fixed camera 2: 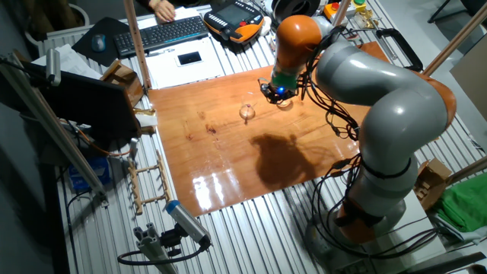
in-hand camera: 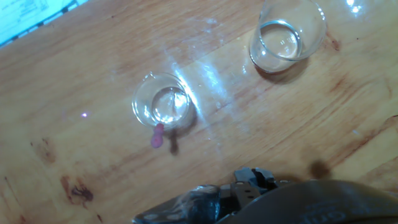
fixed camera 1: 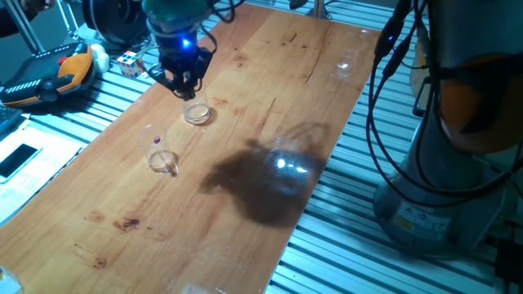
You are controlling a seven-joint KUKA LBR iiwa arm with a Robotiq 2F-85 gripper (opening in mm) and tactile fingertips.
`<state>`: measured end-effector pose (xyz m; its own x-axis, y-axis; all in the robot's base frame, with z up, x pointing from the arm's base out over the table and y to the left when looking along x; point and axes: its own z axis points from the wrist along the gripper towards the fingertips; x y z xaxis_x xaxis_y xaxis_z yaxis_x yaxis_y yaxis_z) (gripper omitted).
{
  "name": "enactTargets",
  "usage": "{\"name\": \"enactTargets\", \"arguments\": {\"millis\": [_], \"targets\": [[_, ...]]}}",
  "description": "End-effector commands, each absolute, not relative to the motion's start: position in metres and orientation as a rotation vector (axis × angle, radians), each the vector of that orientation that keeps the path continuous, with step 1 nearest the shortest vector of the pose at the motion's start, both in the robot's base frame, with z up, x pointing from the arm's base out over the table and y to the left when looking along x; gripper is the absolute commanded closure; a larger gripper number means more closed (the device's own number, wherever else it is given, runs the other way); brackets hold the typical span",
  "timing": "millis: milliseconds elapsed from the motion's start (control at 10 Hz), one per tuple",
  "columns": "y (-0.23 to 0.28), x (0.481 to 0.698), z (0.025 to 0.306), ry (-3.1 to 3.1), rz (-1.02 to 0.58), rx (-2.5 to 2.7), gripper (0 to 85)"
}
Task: Transfer liquid using a dropper
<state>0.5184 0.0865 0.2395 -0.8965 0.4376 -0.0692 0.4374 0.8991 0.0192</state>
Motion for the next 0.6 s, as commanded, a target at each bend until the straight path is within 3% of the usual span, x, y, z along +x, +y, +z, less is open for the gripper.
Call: {"name": "enactTargets", "arguments": {"millis": [0,500], "targets": [[0.0853,0.5174,0.2415,2.999,0.014,0.677,84.0],[0.0755,0.5164,0.2485,3.013,0.016,0.61,84.0]]}}
